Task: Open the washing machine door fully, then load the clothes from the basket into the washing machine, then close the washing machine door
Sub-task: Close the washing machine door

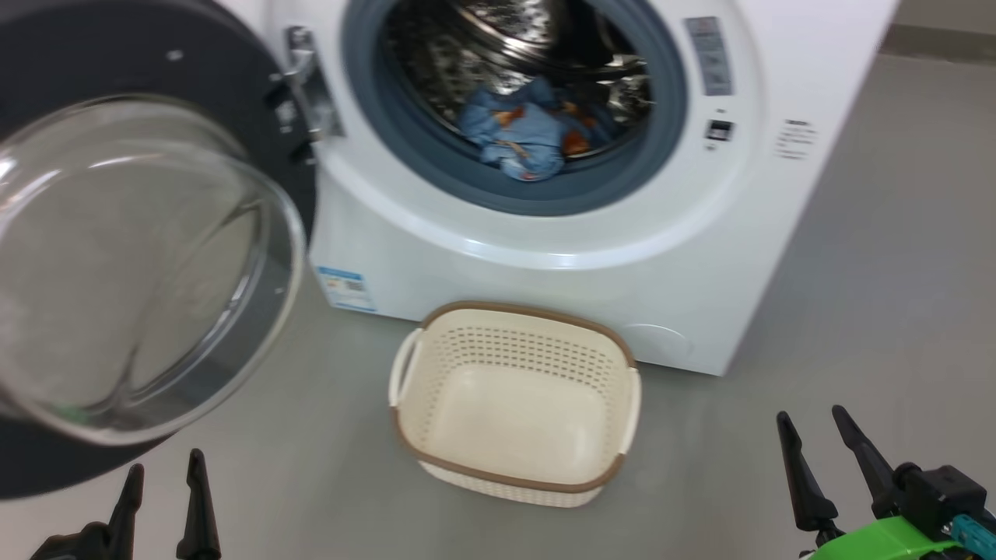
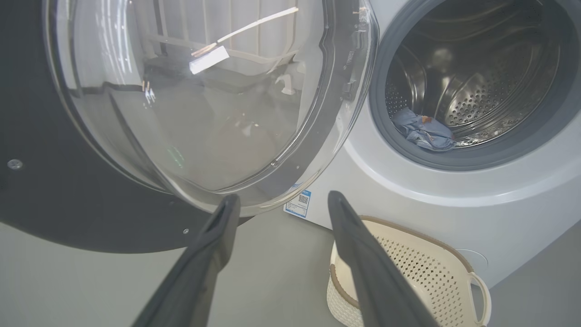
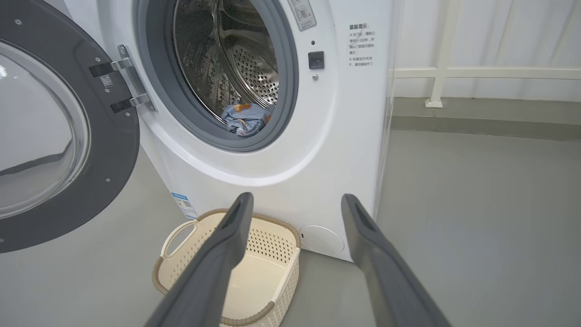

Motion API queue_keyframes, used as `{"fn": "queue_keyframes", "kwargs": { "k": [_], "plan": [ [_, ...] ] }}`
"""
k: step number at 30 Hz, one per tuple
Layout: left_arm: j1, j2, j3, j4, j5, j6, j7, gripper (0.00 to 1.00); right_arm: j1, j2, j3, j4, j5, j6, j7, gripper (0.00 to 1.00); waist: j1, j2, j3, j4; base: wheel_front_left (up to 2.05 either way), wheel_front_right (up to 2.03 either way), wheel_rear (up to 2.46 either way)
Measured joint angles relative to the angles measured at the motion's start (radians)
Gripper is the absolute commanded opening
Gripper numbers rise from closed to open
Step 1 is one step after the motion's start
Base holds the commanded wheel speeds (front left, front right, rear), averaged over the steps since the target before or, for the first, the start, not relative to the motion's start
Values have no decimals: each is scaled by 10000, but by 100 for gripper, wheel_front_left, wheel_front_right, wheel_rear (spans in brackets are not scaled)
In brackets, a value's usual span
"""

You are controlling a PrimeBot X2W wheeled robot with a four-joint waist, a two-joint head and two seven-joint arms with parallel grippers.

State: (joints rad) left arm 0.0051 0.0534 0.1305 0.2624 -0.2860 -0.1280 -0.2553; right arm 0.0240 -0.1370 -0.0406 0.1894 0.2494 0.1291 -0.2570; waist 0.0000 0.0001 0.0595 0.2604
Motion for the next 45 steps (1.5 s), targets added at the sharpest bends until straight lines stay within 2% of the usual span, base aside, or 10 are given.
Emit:
{"fn": "queue_keyframes", "kwargs": {
  "k": [9,17,25,33,34,36,41,45],
  "plan": [
    [198,-96,111,46,15,0,0,100,-284,-132,566,180,88,0,0,100,0,0,-137,1501,0,0,0],
    [415,-159,717,36,-19,0,0,100,-1025,-385,1540,424,138,0,0,100,0,0,-140,2538,0,0,0],
    [593,-174,892,-288,-623,153,0,100,-1632,-654,2217,769,391,2,0,100,0,0,192,2825,0,0,0],
    [644,-196,878,-562,-918,366,0,100,-1948,-828,2441,895,520,2,0,100,0,0,330,2880,0,0,0],
    [651,-199,880,-625,-945,364,0,87,-1948,-828,2452,897,520,0,0,100,0,0,327,2877,0,0,0],
    [656,-201,892,-773,-1070,357,0,0,-1946,-826,2441,894,520,2,0,100,0,0,323,2865,0,0,0],
    [491,-221,1446,-1480,-1241,247,0,0,-1882,-807,2224,826,520,0,0,100,0,0,331,2831,0,0,0],
    [-252,-109,2142,-2184,-1248,73,-2,0,-1767,-723,1935,717,516,2,0,100,0,0,400,2801,0,0,0]
  ]
}}
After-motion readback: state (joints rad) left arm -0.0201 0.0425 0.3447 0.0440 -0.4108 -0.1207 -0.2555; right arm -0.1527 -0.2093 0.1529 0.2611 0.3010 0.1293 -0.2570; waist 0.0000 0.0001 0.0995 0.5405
